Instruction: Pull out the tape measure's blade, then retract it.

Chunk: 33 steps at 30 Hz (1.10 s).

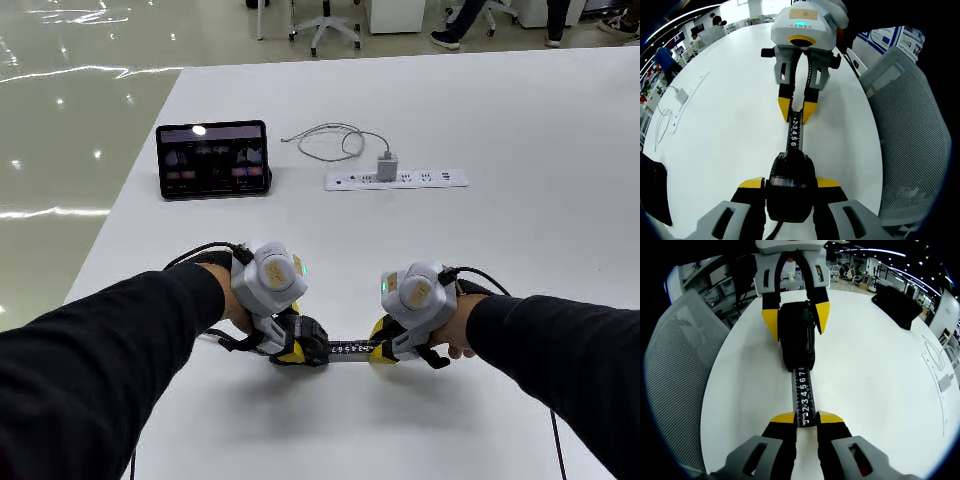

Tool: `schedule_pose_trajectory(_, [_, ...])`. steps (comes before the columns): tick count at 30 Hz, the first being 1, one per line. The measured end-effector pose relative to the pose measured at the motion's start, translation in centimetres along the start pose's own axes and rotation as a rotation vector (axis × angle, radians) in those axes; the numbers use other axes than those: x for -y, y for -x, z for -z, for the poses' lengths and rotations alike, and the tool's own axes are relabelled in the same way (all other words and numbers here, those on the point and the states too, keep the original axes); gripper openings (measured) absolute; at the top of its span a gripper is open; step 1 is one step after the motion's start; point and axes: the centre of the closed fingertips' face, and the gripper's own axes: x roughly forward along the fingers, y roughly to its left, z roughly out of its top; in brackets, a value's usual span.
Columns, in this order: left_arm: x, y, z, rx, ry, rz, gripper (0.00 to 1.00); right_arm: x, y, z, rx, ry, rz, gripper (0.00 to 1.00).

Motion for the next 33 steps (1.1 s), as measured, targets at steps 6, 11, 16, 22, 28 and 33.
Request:
schedule_pose_trajectory(6, [0.0, 0.0, 0.0, 0.000, 0.000, 0.000, 0.32, 0.0, 0.2, 0.3, -0.002, -0.008, 0.001, 0.10])
schedule_pose_trajectory(11, [0.0, 0.0, 0.0, -0.001, -0.003, 0.000, 0.32, 0.0, 0.4, 0.6, -0.007, 0.000, 0.001, 0.10])
schedule_pose_trajectory(16, [0.0, 0.0, -0.1, 0.003, -0.001, -0.006, 0.32, 0.2, 0.7, 0.9, -0.015, -0.009, 0.003, 0.10])
schedule_pose_trajectory(22, [0.0, 0.0, -0.1, 0.001, -0.002, -0.007, 0.32, 0.2, 1.1, 1.6, -0.024, -0.012, 0.005, 0.10])
schedule_pose_trajectory(28, [0.0, 0.1, 0.0, 0.010, -0.001, -0.012, 0.32, 0.3, 1.4, 2.0, -0.030, -0.016, 0.007, 0.10])
schedule_pose_trajectory(33, [0.0, 0.0, -0.1, 0.004, -0.005, -0.010, 0.32, 0.3, 1.8, 2.6, -0.034, -0.028, 0.010, 0.10])
